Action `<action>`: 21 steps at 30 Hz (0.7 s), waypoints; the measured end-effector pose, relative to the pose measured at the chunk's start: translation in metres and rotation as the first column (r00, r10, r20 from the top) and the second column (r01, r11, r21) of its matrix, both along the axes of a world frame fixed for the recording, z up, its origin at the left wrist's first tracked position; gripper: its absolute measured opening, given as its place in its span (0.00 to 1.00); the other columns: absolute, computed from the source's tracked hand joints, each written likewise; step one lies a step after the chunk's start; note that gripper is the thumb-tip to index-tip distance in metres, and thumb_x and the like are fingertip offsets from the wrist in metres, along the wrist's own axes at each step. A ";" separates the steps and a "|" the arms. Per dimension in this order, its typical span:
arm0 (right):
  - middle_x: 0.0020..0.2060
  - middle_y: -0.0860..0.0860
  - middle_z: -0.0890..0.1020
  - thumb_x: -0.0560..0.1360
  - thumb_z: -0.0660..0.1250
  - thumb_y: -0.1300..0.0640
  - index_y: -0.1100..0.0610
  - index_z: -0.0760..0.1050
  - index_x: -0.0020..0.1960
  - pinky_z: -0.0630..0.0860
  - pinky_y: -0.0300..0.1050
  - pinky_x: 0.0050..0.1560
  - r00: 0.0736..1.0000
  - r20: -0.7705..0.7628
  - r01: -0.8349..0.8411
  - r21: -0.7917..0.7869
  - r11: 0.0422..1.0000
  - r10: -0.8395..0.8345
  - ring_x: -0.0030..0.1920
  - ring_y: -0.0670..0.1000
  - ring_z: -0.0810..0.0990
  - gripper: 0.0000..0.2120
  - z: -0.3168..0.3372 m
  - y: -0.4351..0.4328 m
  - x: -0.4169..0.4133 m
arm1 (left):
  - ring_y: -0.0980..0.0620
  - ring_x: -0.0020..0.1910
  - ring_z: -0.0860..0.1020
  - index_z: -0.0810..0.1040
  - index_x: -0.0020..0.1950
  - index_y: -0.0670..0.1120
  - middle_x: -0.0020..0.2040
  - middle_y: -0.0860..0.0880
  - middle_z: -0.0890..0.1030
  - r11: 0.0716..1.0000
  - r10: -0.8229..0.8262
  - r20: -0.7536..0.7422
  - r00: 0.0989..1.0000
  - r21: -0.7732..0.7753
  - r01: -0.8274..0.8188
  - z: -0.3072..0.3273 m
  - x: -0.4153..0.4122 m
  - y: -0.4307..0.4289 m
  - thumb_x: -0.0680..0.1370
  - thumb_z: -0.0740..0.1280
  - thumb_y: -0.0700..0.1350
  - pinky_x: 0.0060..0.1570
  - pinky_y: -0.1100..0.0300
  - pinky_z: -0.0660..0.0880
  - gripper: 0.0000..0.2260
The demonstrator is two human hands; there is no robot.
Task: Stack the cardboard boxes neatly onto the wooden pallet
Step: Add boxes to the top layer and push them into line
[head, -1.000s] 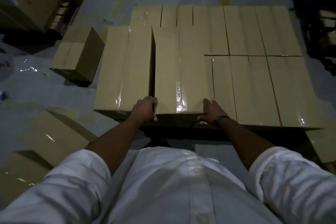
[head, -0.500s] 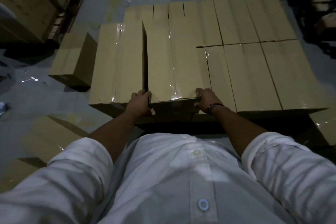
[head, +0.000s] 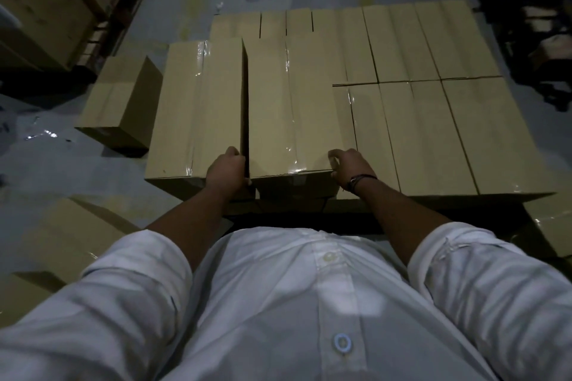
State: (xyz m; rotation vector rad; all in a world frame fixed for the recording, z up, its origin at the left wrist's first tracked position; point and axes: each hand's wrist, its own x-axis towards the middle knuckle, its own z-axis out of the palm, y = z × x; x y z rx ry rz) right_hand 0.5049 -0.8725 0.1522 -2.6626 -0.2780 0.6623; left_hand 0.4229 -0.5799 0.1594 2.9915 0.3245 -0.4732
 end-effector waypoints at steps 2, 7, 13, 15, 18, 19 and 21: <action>0.60 0.60 0.74 0.76 0.69 0.62 0.51 0.72 0.68 0.77 0.54 0.59 1.000 0.021 0.020 0.002 1.000 -0.020 0.57 0.62 0.77 0.22 -0.004 -0.001 0.001 | 0.45 0.54 0.78 0.81 0.61 0.44 0.64 0.45 0.73 1.000 -0.003 0.020 1.000 0.021 0.003 -0.005 -0.003 0.001 0.70 0.79 0.52 0.51 0.48 0.81 0.23; 0.59 0.60 0.74 0.76 0.69 0.61 0.48 0.67 0.69 0.78 0.58 0.58 0.999 0.038 0.015 -0.002 1.000 -0.015 0.56 0.62 0.77 0.24 -0.007 0.003 0.002 | 0.45 0.56 0.77 0.82 0.59 0.45 0.64 0.45 0.71 1.000 0.000 0.089 0.996 0.028 -0.002 -0.010 -0.009 -0.001 0.70 0.79 0.53 0.50 0.48 0.81 0.22; 0.61 0.61 0.73 0.75 0.73 0.58 0.50 0.64 0.73 0.76 0.55 0.58 1.000 -0.005 -0.026 -0.002 1.000 0.026 0.59 0.63 0.76 0.30 -0.007 0.013 0.006 | 0.46 0.56 0.78 0.82 0.57 0.44 0.67 0.46 0.72 0.998 0.066 0.104 0.992 -0.026 -0.063 -0.008 -0.008 0.007 0.75 0.75 0.51 0.50 0.49 0.79 0.15; 0.62 0.61 0.73 0.75 0.73 0.58 0.50 0.64 0.74 0.75 0.55 0.59 1.000 0.007 -0.022 0.002 1.000 0.022 0.60 0.63 0.76 0.31 -0.008 0.016 0.006 | 0.45 0.55 0.79 0.82 0.58 0.44 0.67 0.47 0.74 0.996 0.072 0.139 0.988 -0.060 -0.064 -0.009 -0.009 0.011 0.75 0.75 0.49 0.50 0.50 0.79 0.15; 0.62 0.61 0.73 0.75 0.74 0.56 0.50 0.64 0.75 0.76 0.55 0.58 0.999 0.020 -0.036 -0.015 0.999 0.036 0.60 0.63 0.76 0.32 -0.010 0.014 0.005 | 0.46 0.54 0.81 0.84 0.55 0.44 0.65 0.48 0.78 0.995 0.058 0.195 0.979 -0.089 -0.042 -0.012 -0.011 0.012 0.74 0.76 0.48 0.49 0.52 0.79 0.12; 0.62 0.61 0.73 0.74 0.74 0.56 0.49 0.64 0.75 0.76 0.55 0.58 0.999 0.020 -0.042 -0.022 0.999 0.042 0.59 0.63 0.76 0.33 -0.010 0.014 0.005 | 0.46 0.54 0.81 0.84 0.54 0.45 0.65 0.48 0.78 0.996 0.049 0.202 0.978 -0.083 -0.033 -0.013 -0.012 0.012 0.74 0.76 0.48 0.49 0.53 0.79 0.11; 0.62 0.61 0.74 0.74 0.74 0.55 0.49 0.63 0.75 0.77 0.55 0.57 0.998 0.025 -0.058 -0.038 0.998 0.059 0.59 0.63 0.76 0.34 -0.010 0.013 0.005 | 0.47 0.54 0.81 0.84 0.52 0.46 0.65 0.49 0.79 0.997 0.048 0.208 0.977 -0.076 -0.033 -0.013 -0.012 0.012 0.74 0.76 0.48 0.48 0.54 0.79 0.10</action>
